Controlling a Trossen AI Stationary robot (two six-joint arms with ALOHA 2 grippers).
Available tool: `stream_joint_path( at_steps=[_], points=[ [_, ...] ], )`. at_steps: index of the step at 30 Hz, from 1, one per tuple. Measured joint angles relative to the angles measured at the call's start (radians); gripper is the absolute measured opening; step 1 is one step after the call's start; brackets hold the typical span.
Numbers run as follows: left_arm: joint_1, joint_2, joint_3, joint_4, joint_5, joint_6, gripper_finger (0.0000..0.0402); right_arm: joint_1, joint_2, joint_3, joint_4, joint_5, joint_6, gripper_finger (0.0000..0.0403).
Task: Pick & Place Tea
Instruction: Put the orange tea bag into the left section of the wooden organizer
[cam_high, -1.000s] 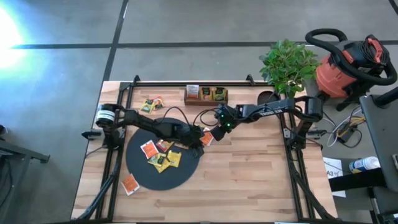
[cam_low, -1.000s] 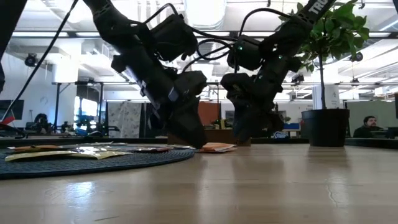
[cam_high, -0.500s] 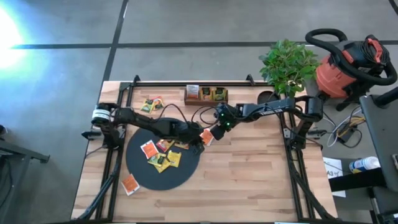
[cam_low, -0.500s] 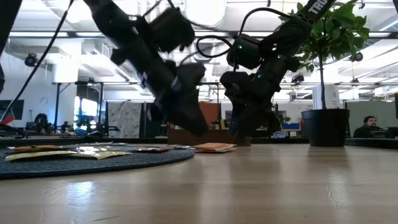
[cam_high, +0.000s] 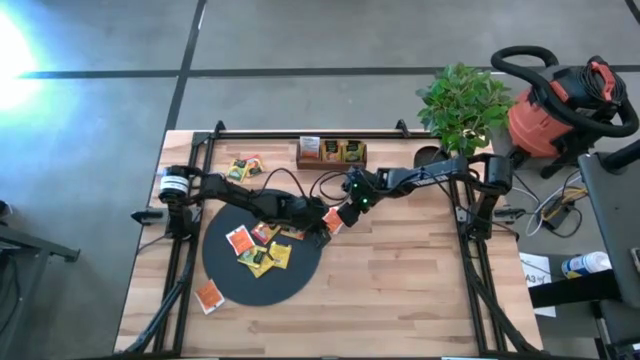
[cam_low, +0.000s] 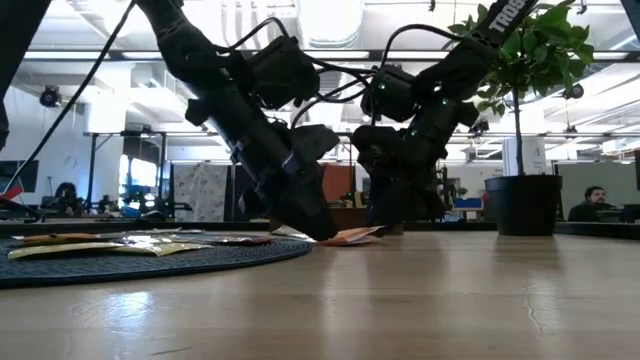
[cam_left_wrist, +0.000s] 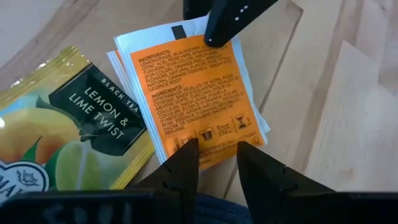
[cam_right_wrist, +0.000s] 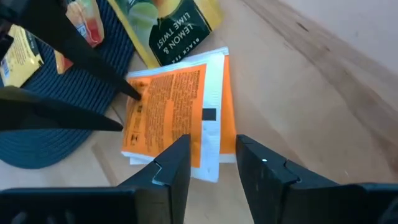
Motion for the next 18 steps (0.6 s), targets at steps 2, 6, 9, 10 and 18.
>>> stream_joint_path(
  at_steps=[2,6,9,10,18],
  points=[
    [0.001,0.000,0.000,0.004,0.000,-0.001,0.0113,0.000,0.000,0.000,0.003,-0.003,0.003,0.0125],
    [0.003,0.002,-0.002,0.027,0.002,-0.001,0.0113,-0.001,-0.003,0.000,0.004,-0.006,0.003,0.0125],
    [0.006,0.003,-0.002,0.038,0.002,-0.001,0.0113,-0.001,-0.007,0.016,0.001,-0.011,0.006,0.0125],
    [0.007,0.003,-0.002,0.038,0.003,-0.001,0.0113,-0.001,-0.007,0.024,0.001,-0.011,0.006,0.0125],
    [0.011,0.003,-0.004,0.041,0.002,-0.001,0.0113,0.000,-0.007,0.109,-0.031,-0.057,-0.037,0.0125]
  ],
)
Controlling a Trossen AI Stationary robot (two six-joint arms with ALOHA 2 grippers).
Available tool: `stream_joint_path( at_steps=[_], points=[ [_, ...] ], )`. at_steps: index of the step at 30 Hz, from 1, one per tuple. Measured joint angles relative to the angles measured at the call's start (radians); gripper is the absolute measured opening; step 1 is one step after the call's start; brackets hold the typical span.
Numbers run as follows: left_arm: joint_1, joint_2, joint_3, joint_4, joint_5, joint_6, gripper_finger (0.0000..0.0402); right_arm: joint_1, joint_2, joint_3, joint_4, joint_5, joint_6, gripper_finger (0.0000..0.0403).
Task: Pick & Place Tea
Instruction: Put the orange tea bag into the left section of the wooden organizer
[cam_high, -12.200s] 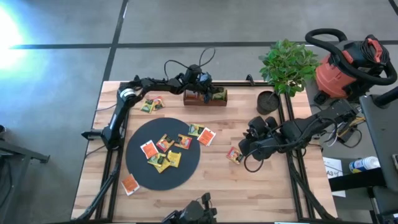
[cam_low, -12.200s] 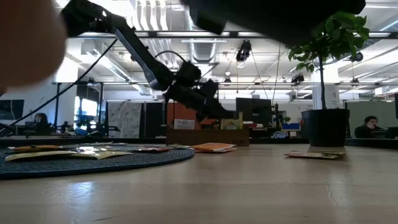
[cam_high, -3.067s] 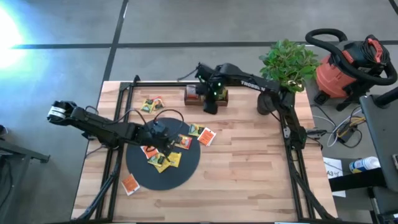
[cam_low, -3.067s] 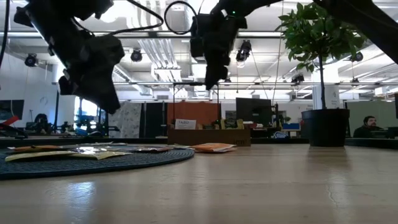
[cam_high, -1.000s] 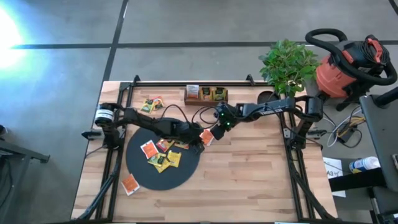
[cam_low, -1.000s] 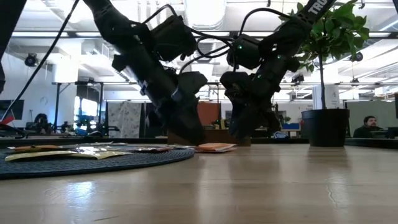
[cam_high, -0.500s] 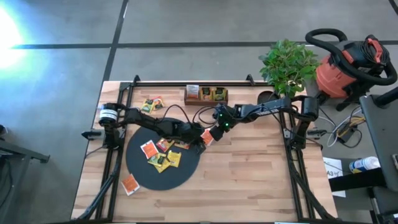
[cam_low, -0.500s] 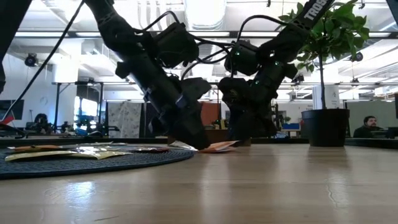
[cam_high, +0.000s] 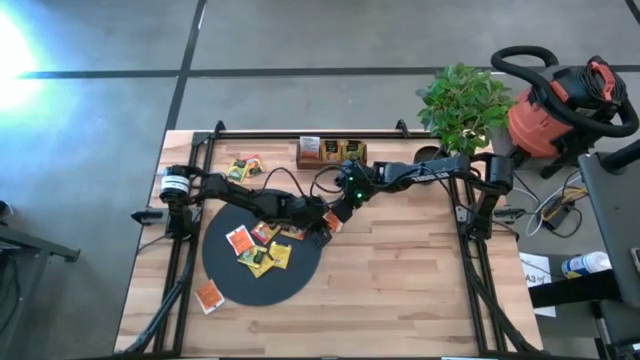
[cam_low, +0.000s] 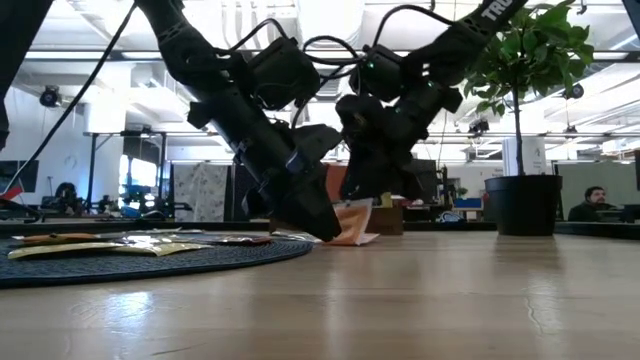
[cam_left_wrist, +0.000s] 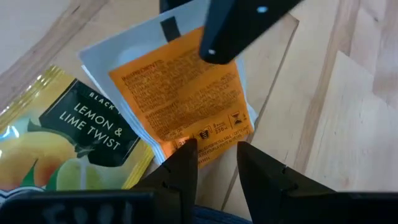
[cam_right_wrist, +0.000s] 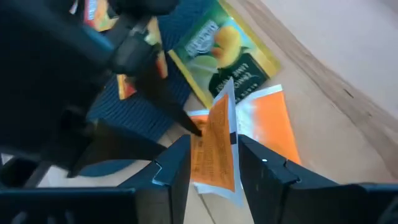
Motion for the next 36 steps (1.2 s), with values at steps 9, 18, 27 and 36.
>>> stream_joint_path(
  at_steps=[9,18,27,36],
  points=[
    [0.001,0.000,0.000,-0.001,0.000,0.000,0.0113,0.000,0.000,-0.032,-0.056,-0.001,-0.021,0.0121],
    [0.005,0.000,0.000,-0.001,-0.015,0.000,0.0113,0.002,0.000,-0.040,-0.054,-0.071,-0.068,0.0060],
    [0.005,-0.134,0.004,-0.060,-0.016,-0.055,0.0113,0.013,-0.055,0.013,-0.060,0.030,-0.283,0.0009],
    [0.016,-0.545,-0.030,-0.225,-0.167,-0.132,0.0113,0.067,-0.148,0.150,-0.334,0.208,-0.905,0.0009]
  ],
)
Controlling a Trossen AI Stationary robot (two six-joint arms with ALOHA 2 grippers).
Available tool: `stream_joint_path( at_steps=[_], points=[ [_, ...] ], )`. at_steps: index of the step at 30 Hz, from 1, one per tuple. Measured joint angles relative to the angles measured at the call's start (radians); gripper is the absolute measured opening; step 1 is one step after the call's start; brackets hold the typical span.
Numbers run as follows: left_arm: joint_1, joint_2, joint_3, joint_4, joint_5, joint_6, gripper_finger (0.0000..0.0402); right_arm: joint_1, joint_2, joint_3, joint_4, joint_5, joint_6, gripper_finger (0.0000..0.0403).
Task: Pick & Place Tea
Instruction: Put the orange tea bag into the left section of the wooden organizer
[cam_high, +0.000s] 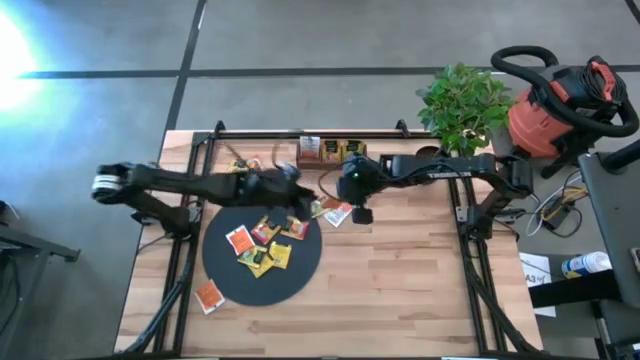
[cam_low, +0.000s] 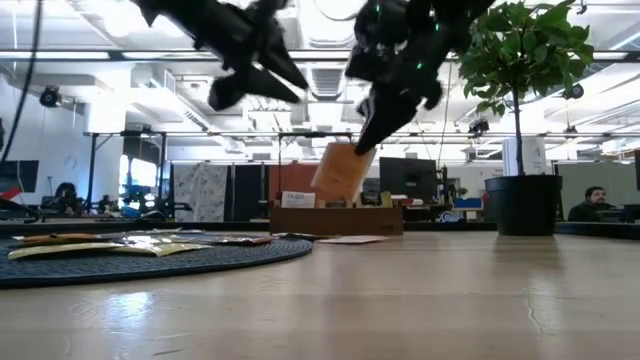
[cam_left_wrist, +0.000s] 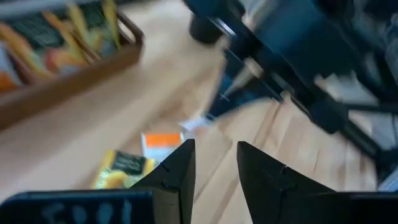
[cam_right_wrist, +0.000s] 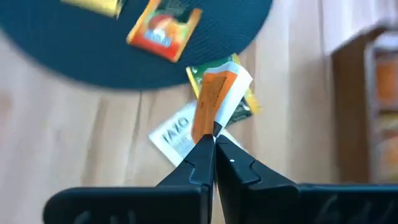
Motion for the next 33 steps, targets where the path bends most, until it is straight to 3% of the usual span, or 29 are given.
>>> stream_joint_path(
  at_steps=[3,5,7,11,14,18,26,33],
  points=[
    [0.060,-0.078,-0.028,-0.011,0.011,-0.024,0.0113,0.058,-0.004,0.057,-0.056,0.087,-0.216,0.0009],
    [0.130,-0.107,-0.048,-0.015,0.082,-0.077,0.0113,0.104,-0.003,0.090,-0.067,0.185,-0.350,0.0008],
    [0.220,-0.120,-0.073,-0.001,0.250,-0.145,0.0113,0.147,-0.003,0.123,-0.049,0.293,-0.475,0.0008],
    [0.387,-0.112,-0.141,0.121,0.691,-0.260,0.0113,0.196,-0.003,0.168,0.025,0.487,-0.662,0.0008],
    [0.455,-0.105,-0.192,0.264,0.859,-0.365,0.0113,0.207,-0.018,0.186,0.080,0.542,-0.736,0.0008],
    [0.521,-0.089,-0.251,0.495,0.960,-0.556,0.0113,0.224,-0.059,0.180,0.218,0.657,-0.861,0.0008],
    [0.552,-0.047,-0.288,0.973,1.032,-0.880,0.0113,0.250,-0.093,0.208,0.331,0.690,-1.015,0.0008],
    [0.552,-0.045,-0.254,1.001,1.120,-0.942,0.0113,0.263,-0.093,0.233,0.328,0.718,-1.173,0.0008]
  ],
)
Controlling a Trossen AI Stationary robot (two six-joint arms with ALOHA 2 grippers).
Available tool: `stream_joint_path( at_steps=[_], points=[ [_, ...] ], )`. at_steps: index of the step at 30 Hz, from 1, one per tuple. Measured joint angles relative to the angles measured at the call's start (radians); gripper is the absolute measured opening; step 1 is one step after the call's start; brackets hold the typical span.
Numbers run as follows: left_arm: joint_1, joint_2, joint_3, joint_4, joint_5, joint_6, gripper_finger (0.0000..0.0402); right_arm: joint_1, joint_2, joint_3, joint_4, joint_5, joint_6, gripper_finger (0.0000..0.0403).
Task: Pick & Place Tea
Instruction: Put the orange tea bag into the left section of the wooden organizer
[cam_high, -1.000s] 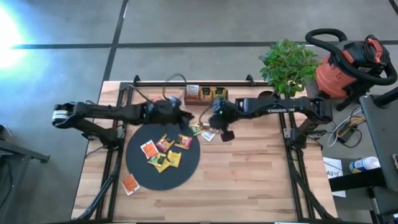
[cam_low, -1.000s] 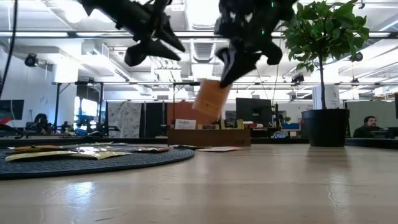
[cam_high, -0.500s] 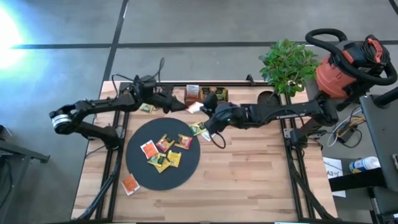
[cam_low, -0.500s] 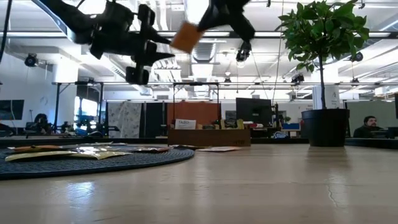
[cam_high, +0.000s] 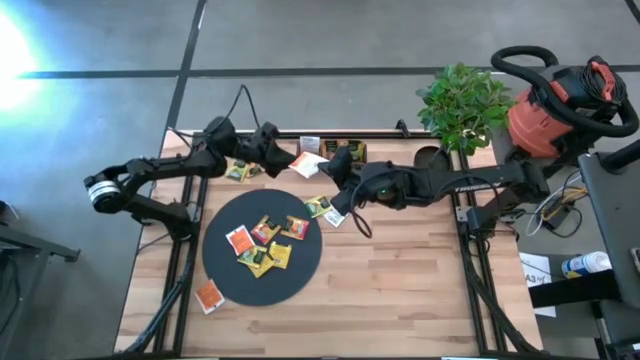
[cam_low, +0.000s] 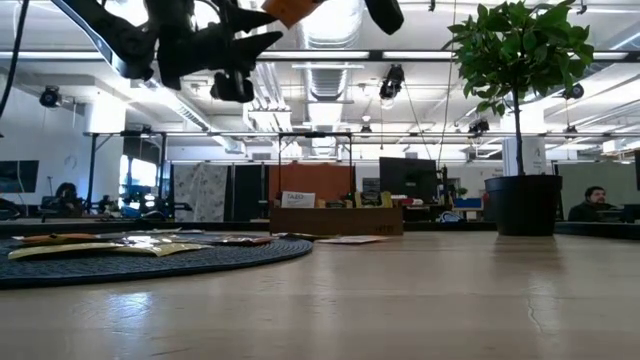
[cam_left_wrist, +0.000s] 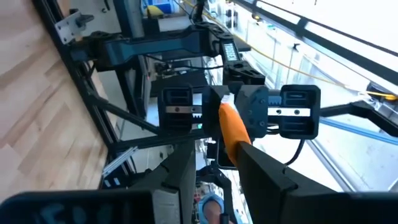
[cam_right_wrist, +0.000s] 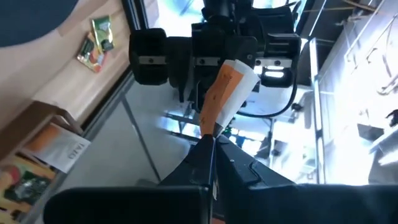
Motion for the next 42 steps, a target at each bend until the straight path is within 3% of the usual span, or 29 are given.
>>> stream_joint_path(
  at_steps=[14,36,42],
  points=[
    [0.050,0.000,0.005,-0.006,0.032,0.014,0.0113,0.011,-0.002,0.031,0.015,0.131,-0.014,0.0008],
    [0.061,0.000,0.024,0.023,-0.029,0.014,0.0113,0.033,-0.003,0.033,0.000,0.154,-0.011,0.0008],
    [0.010,-0.001,0.061,0.025,-0.043,0.006,0.0113,0.033,-0.003,0.033,-0.001,0.152,-0.011,0.0008]
  ],
)
